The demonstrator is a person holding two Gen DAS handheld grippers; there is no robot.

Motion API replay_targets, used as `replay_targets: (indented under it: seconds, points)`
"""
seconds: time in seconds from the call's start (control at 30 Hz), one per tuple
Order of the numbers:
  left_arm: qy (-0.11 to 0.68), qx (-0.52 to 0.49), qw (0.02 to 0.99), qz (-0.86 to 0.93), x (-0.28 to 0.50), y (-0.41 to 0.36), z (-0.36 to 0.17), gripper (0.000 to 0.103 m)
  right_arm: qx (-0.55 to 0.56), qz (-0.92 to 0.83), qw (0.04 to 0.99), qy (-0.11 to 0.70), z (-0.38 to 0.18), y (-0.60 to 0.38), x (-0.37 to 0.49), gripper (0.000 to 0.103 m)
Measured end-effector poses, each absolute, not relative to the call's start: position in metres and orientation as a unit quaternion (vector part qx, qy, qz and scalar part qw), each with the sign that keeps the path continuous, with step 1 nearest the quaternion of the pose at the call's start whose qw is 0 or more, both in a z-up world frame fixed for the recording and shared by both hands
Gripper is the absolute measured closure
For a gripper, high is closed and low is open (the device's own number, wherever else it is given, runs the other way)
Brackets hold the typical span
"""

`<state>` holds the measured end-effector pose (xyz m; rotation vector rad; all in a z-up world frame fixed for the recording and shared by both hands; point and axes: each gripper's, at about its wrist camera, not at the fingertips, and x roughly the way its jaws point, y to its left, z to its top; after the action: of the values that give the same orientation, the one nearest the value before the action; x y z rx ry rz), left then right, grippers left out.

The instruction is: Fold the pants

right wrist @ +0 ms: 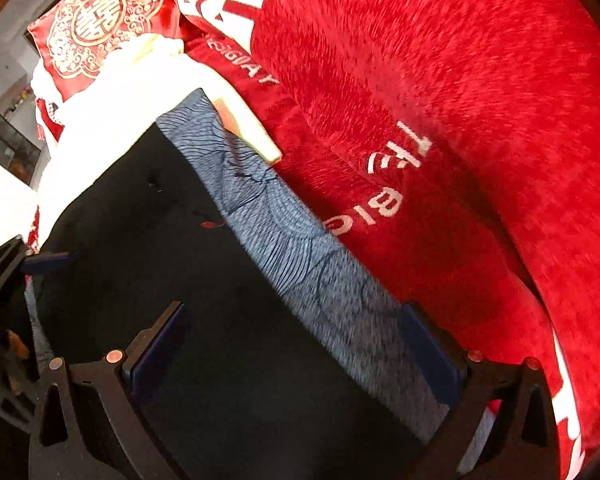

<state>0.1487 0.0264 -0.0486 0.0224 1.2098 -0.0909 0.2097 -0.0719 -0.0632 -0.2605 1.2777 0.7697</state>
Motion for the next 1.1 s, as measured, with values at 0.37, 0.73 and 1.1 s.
replay_targets:
  seconds: [0.37,0.73,1.1]
  points:
    - [0.570,0.009,0.820,-0.042,0.151,0.028,-0.048,0.000,-0.130,0.379,0.699,0.592,-0.092,-0.055,0.231,0.008]
    - [0.573,-0.012,0.819,-0.045,0.147,0.038,-0.044,0.000,-0.170,0.405,0.684,0.582,-0.079,-0.030,0.219,0.085]
    - [0.546,-0.194,0.812,-0.067,0.162,0.088,0.002,0.000,-0.205,0.377,0.778,0.459,0.008,-0.026,0.136,0.097]
